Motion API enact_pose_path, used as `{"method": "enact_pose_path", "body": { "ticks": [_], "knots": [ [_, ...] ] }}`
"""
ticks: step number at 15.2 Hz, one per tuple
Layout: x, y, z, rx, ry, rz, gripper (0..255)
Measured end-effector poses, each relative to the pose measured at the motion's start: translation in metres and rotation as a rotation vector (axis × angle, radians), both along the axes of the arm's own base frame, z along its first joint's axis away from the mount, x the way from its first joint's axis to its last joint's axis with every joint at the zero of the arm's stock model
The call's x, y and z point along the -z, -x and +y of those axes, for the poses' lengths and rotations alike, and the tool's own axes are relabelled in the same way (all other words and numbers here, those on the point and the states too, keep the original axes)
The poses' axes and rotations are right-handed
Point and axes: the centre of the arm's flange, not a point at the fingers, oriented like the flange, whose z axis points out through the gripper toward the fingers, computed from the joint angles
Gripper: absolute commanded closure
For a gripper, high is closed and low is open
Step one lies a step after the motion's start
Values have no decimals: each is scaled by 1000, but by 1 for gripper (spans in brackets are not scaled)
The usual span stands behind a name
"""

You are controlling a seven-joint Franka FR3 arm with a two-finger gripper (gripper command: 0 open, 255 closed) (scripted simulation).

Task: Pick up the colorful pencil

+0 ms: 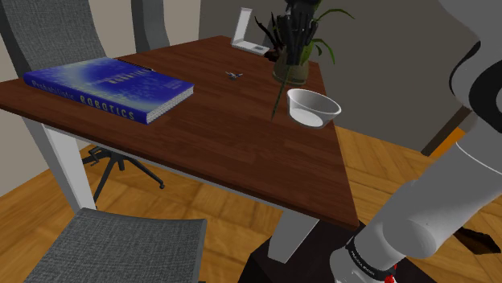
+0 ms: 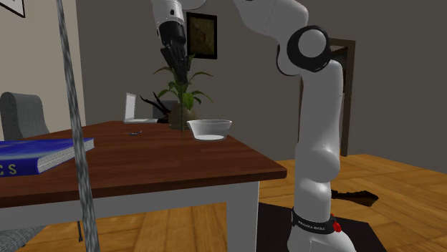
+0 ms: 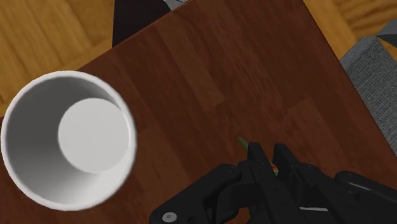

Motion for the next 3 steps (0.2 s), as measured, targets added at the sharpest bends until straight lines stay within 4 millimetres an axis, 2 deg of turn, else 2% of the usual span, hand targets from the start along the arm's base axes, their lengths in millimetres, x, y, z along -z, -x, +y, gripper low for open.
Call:
{"method": "enact_pose_path", "body": {
  "ticks": [3],
  "knots": [
    [-13,1,0,0,0,0,255]
  ]
}}
